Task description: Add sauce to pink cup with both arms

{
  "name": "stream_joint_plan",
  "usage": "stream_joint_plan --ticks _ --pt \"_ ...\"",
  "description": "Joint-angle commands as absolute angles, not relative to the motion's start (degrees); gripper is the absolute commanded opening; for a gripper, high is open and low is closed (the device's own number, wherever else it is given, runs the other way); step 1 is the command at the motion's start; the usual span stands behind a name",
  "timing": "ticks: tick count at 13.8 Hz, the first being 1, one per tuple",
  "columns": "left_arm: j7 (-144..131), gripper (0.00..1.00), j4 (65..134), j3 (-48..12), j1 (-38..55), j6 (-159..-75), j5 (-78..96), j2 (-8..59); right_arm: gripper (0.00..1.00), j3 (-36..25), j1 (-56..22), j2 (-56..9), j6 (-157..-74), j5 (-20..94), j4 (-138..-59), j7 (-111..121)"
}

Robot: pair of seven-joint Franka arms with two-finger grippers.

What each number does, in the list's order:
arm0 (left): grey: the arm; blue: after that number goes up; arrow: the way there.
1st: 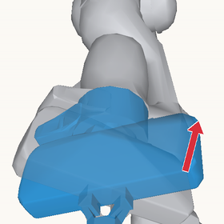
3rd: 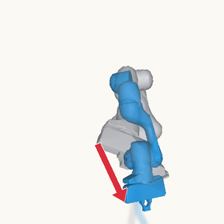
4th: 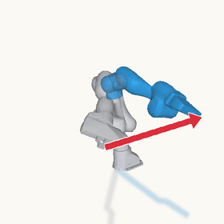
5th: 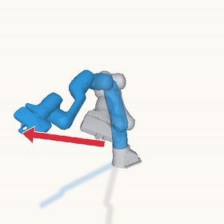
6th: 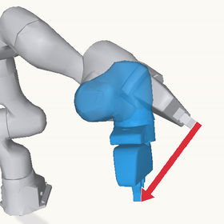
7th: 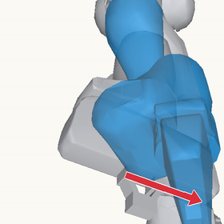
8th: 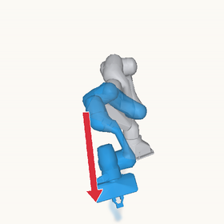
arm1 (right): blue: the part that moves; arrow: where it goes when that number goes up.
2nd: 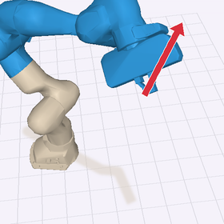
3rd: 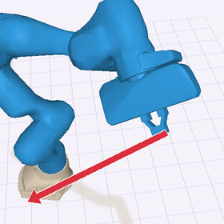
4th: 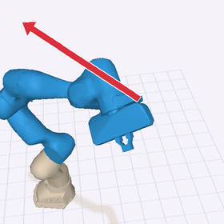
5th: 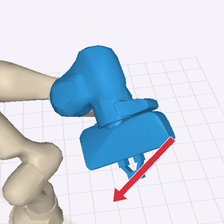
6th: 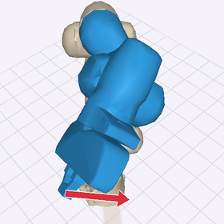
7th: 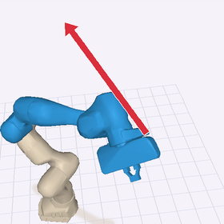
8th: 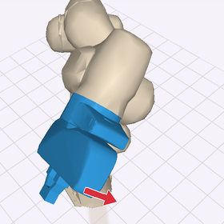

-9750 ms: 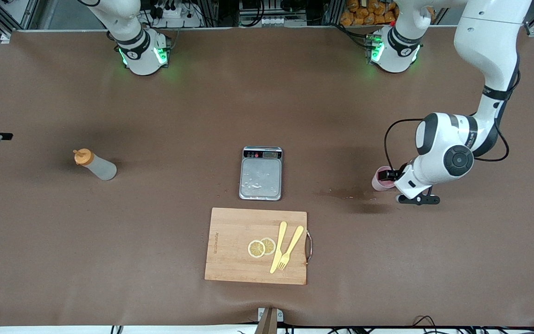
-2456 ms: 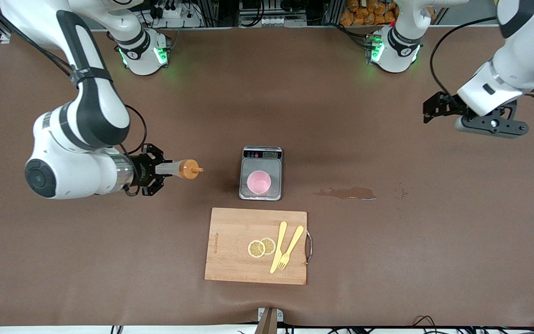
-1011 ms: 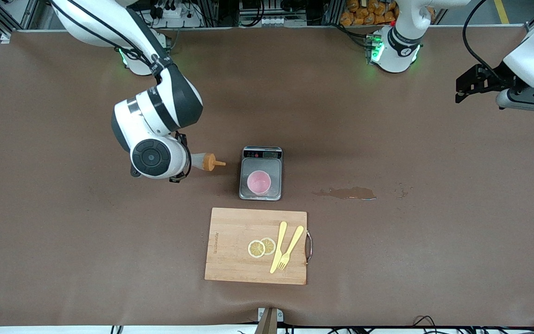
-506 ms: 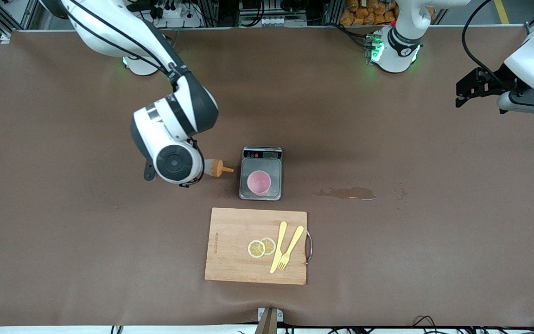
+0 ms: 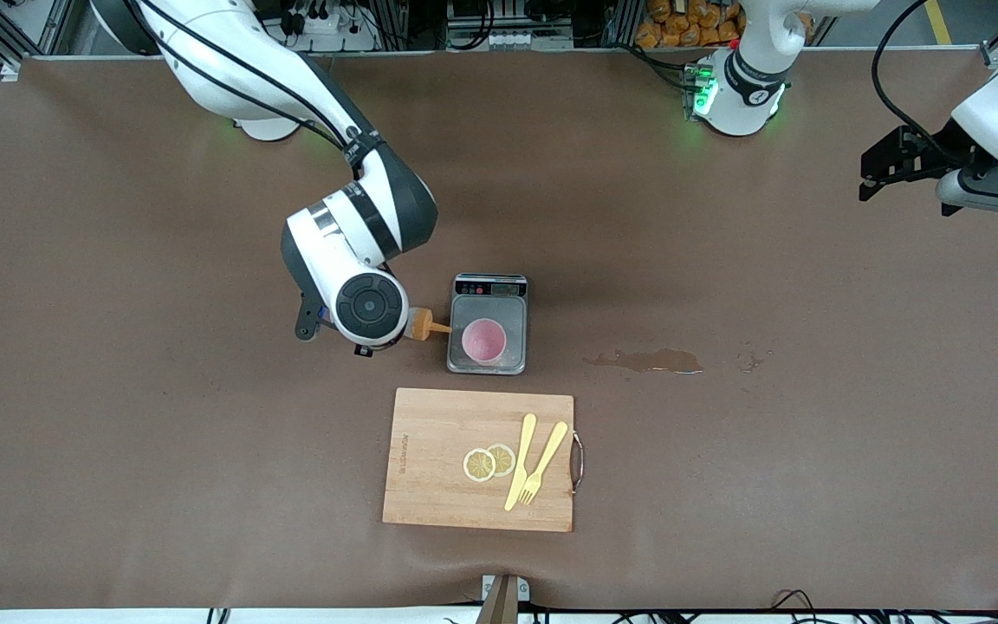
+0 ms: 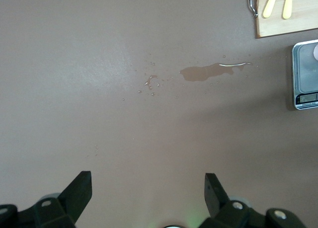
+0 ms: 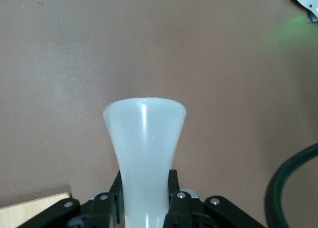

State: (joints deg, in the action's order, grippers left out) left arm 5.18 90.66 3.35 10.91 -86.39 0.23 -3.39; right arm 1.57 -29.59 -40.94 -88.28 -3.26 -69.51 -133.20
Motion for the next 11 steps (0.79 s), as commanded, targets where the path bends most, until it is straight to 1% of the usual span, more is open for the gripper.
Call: stream_joint_plan --ticks 1,3,11 --pt "6.2 1.0 90.7 3.3 10.9 -86.4 -0.4 -3.9 0.08 1.0 -30.8 -43.9 -86.4 -4.7 -64.3 -134.7" --pt "6.2 1.0 90.6 3.3 10.9 -86.5 -0.4 -3.9 0.0 1.0 -31.0 -44.5 -86.2 -4.9 -64.0 -134.7" --pt "6.1 1.0 90.7 3.3 11.0 -86.4 -0.4 -3.8 0.0 1.1 -31.6 -45.1 -85.3 -6.2 -63.9 -134.4"
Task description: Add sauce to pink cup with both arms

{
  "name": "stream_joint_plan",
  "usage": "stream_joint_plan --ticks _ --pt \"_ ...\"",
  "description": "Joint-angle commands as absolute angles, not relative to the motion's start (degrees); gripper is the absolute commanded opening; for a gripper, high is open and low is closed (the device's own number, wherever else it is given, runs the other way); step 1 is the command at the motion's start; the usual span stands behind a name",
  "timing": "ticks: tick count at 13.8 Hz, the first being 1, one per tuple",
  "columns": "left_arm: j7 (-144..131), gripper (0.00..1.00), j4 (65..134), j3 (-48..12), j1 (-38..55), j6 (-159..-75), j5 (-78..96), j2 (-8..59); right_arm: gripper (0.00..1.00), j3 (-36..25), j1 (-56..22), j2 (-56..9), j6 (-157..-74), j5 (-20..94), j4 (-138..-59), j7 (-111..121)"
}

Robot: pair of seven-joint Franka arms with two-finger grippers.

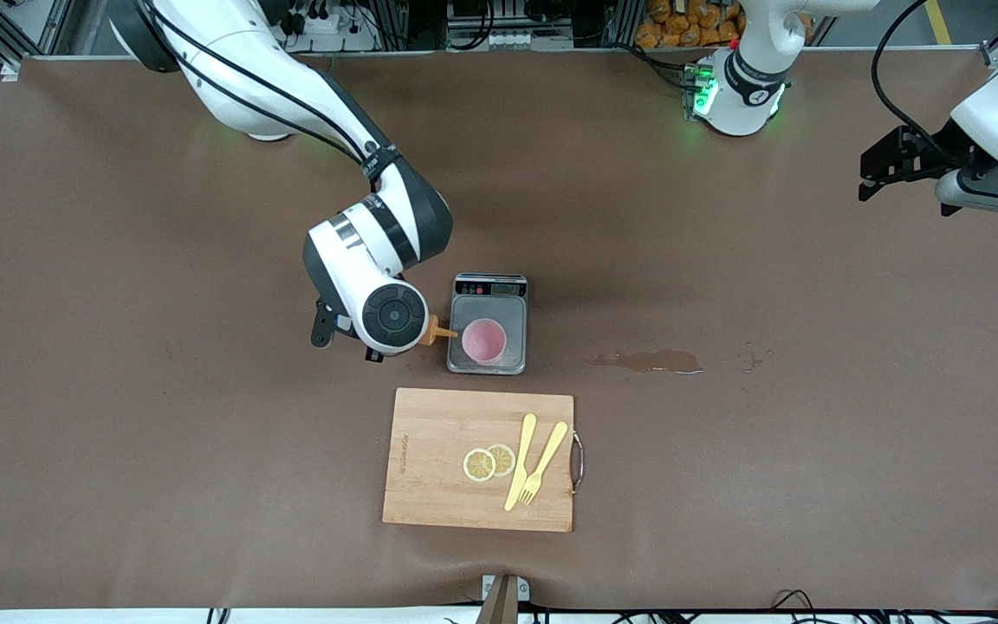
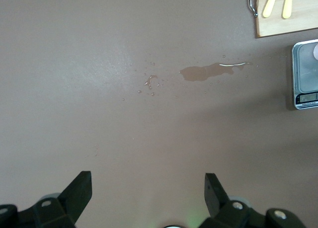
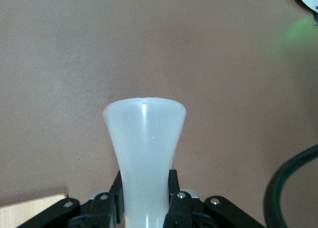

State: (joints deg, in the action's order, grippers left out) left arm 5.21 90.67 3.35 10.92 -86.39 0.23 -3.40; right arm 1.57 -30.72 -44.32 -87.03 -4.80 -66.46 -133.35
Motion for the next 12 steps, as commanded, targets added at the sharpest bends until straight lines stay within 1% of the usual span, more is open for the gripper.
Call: stream_joint_plan --ticks 1,10,12 --pt "6.1 1.0 90.7 3.3 11.0 -86.4 -0.4 -3.8 0.0 1.1 -31.6 -45.1 -85.3 -6.2 -63.8 -134.4" --pt "6.2 1.0 90.7 3.3 10.9 -86.2 -0.4 -3.9 0.0 1.8 -29.5 -44.5 -85.3 -5.4 -63.5 -133.1" --pt "6.1 1.0 90.7 3.3 11.0 -86.2 -0.4 -3.9 0.0 1.8 -28.4 -43.8 -85.2 -1.5 -63.6 -130.6"
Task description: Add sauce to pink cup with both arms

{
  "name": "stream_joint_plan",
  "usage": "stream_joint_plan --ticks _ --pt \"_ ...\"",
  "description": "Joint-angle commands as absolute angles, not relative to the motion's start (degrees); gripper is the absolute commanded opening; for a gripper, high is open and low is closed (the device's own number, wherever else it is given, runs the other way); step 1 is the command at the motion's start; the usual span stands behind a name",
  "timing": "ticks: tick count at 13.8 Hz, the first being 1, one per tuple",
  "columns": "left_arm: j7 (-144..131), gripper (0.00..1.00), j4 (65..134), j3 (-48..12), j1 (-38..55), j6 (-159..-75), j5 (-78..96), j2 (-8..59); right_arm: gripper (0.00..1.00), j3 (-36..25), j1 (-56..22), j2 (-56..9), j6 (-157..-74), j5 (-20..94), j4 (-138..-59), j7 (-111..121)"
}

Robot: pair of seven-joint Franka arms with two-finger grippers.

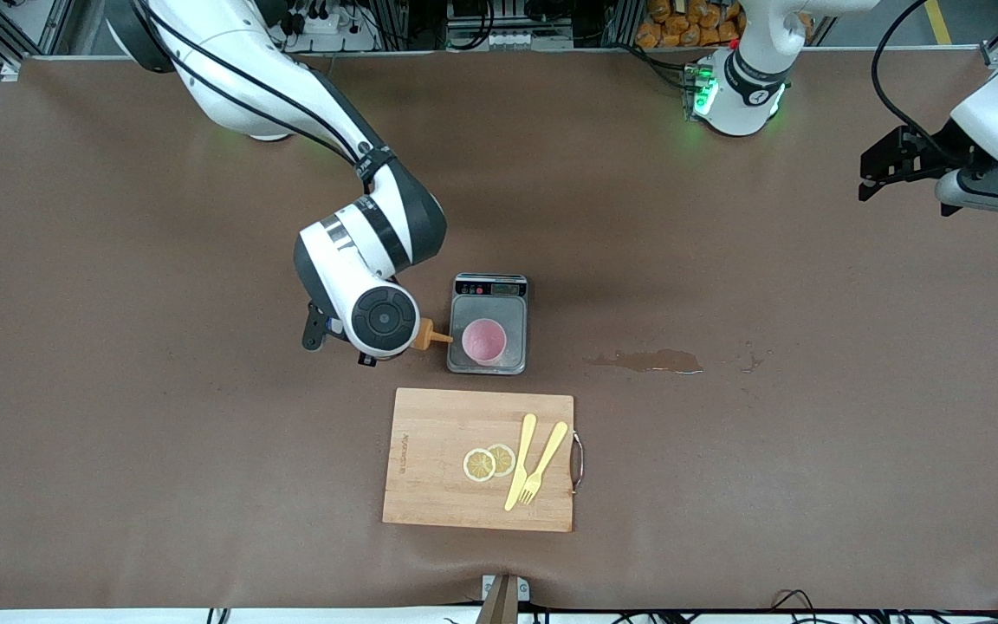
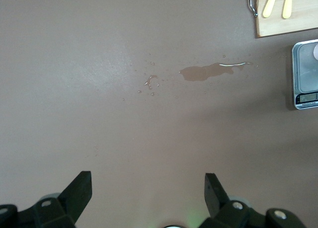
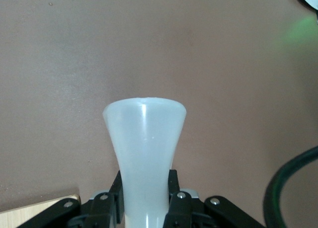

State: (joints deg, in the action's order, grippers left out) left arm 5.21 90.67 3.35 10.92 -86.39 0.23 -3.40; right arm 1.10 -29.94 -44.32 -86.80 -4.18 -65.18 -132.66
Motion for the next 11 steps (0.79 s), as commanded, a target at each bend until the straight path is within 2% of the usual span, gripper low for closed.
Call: stream_joint_plan --ticks 1,7,11 --pt "6.2 1.0 90.8 3.3 10.9 -86.2 -0.4 -3.9 0.0 1.8 -26.6 -43.0 -85.2 1.9 -63.6 -128.7" --pt "6.1 1.0 90.9 3.3 10.9 -86.0 -0.4 -3.9 0.0 1.6 -24.0 -41.7 -85.6 8.4 -63.6 -126.2" --pt "6.2 1.0 90.9 3.3 10.9 -86.0 -0.4 -3.9 0.0 1.5 -18.7 -39.4 -85.2 16.7 -64.2 -118.7"
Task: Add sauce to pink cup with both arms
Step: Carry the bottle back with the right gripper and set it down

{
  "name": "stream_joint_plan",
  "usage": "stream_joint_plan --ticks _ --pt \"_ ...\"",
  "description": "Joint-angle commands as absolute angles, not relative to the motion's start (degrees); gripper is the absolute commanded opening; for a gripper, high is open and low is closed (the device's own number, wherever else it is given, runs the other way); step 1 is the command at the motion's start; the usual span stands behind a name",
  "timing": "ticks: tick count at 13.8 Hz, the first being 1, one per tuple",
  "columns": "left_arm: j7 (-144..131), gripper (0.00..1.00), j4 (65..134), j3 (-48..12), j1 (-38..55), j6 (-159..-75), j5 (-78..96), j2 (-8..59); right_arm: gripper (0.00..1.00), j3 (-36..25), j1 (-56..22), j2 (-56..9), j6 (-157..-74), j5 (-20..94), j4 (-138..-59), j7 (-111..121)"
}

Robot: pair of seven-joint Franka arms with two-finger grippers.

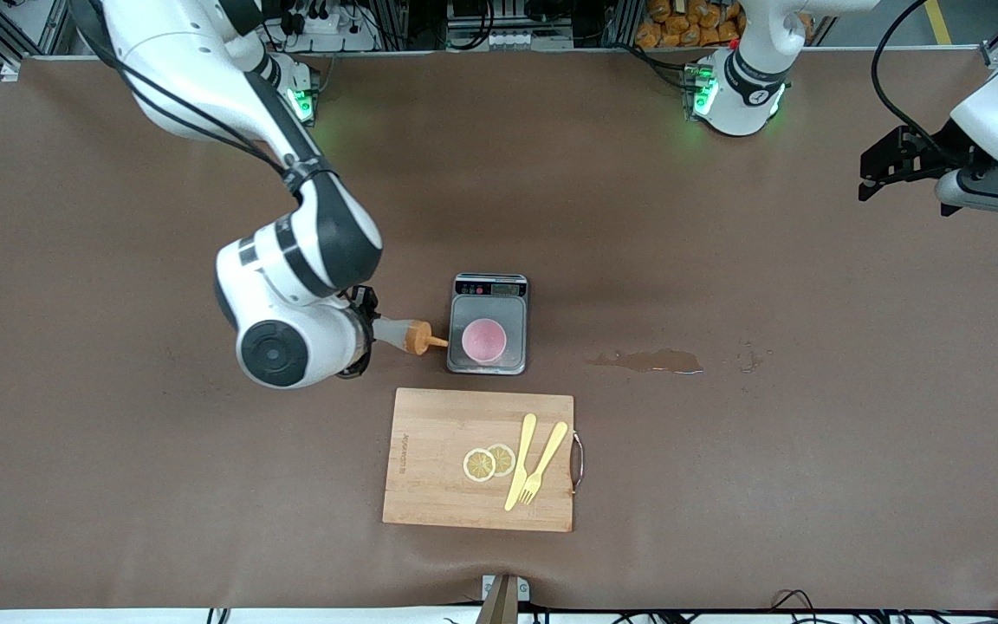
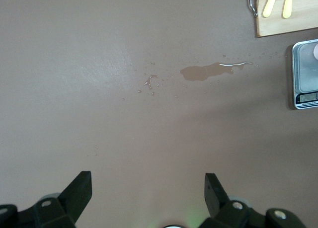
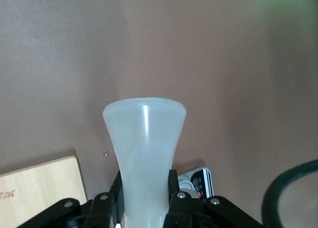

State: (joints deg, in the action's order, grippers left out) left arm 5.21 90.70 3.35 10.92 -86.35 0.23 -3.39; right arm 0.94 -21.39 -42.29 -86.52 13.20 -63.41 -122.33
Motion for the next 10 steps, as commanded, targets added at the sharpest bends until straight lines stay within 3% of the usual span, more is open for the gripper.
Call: stream_joint_plan --ticks 1,5,10 --pt "6.2 1.0 90.9 3.3 10.9 -86.0 -0.4 -3.9 0.0 1.6 -17.8 -39.1 -85.0 17.1 -64.3 -118.4" --pt "6.1 1.0 91.0 3.3 10.9 -86.0 -0.4 -3.9 0.0 1.6 -14.4 -37.4 -82.4 19.9 -65.8 -109.1" --pt "6.1 1.0 91.0 3.3 10.9 -85.9 -0.4 -3.9 0.0 1.6 -3.7 -35.5 -78.1 30.5 -68.4 -95.8"
